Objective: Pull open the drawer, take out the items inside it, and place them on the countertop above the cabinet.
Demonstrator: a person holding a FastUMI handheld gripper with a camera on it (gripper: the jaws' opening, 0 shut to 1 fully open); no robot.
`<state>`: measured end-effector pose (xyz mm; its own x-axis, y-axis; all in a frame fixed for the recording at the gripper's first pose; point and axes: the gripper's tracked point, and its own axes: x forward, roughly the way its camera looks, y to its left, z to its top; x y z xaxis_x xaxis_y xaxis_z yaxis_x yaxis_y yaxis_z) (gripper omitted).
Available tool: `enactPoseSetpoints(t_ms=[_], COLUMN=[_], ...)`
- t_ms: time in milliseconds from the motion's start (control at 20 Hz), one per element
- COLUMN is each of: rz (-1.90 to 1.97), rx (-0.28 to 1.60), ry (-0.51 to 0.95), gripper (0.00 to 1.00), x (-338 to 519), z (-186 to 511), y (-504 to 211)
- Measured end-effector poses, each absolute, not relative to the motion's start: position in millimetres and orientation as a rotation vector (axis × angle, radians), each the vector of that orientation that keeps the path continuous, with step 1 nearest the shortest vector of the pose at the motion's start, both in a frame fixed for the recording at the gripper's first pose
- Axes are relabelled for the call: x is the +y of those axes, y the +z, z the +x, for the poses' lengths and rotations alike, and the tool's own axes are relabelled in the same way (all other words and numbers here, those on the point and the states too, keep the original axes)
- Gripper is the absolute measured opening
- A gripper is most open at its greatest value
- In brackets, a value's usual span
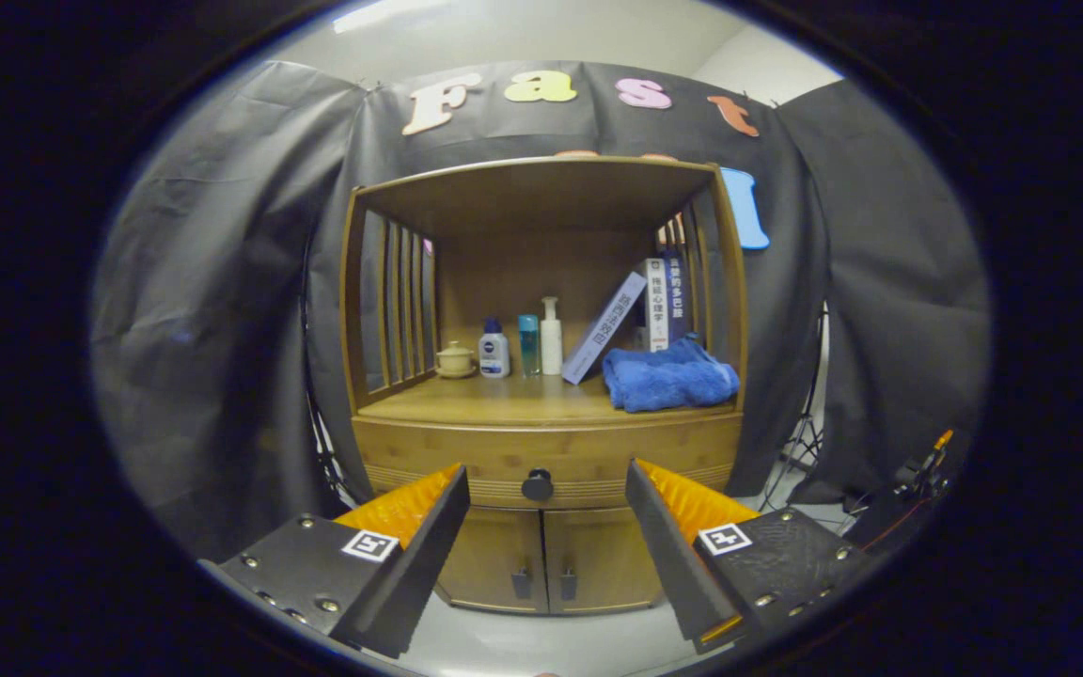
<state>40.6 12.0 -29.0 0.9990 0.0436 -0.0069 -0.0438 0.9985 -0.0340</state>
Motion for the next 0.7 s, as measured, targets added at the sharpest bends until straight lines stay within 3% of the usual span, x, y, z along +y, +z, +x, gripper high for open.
enactPoseSetpoints(t_ms=[500, 700], rz=[-0.122, -0.033], rx=[0.138, 0.153], ry=[0.077, 0.019], gripper=[1.0, 1.0], x=[43, 28], z=[156, 205], y=[-137, -148])
